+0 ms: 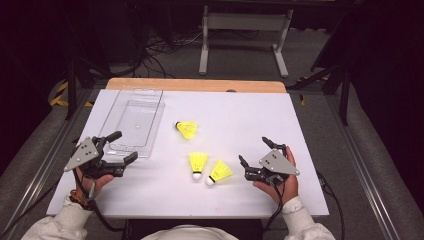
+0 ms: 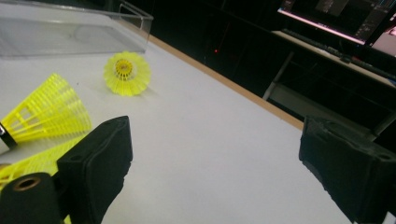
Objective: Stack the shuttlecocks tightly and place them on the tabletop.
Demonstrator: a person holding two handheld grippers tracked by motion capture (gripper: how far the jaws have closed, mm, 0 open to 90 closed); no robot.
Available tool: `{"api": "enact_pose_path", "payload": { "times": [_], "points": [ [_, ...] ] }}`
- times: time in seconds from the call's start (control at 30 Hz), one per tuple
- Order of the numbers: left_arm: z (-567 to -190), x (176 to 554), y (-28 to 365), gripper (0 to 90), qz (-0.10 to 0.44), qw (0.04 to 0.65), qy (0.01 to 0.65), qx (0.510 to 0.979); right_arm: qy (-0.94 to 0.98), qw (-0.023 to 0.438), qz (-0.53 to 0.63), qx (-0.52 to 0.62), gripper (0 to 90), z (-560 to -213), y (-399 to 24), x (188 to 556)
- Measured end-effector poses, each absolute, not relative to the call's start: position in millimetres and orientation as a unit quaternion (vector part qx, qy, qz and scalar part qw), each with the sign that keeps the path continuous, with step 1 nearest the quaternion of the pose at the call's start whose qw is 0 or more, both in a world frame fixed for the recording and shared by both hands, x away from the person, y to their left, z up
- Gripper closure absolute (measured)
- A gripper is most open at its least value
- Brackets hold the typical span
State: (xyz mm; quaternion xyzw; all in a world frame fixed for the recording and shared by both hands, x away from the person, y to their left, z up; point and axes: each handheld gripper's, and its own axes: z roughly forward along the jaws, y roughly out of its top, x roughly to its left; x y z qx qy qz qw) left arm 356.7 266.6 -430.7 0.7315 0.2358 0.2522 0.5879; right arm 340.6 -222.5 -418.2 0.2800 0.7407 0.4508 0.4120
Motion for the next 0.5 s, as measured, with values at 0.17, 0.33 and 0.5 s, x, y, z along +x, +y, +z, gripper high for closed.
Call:
{"api": "enact_pose_path", "payload": {
  "times": [0.17,0.33,0.5],
  "points": [
    [-437.3,347.3,256.4,10.8,0.25,0.562,0.219,0.757,0.744,0.404,0.45,0.283,11.3,-423.1,-226.7,341.1],
    [-441.8,346.6,259.9,10.4,0.247,0.555,0.214,0.765,0.739,0.4,0.454,0.297,12.5,-418.5,-226.9,347.5],
    [-442.2,346.2,263.8,10.3,0.244,0.555,0.209,0.767,0.739,0.398,0.449,0.305,13.2,-418.7,-225.1,349.2]
  ]
}}
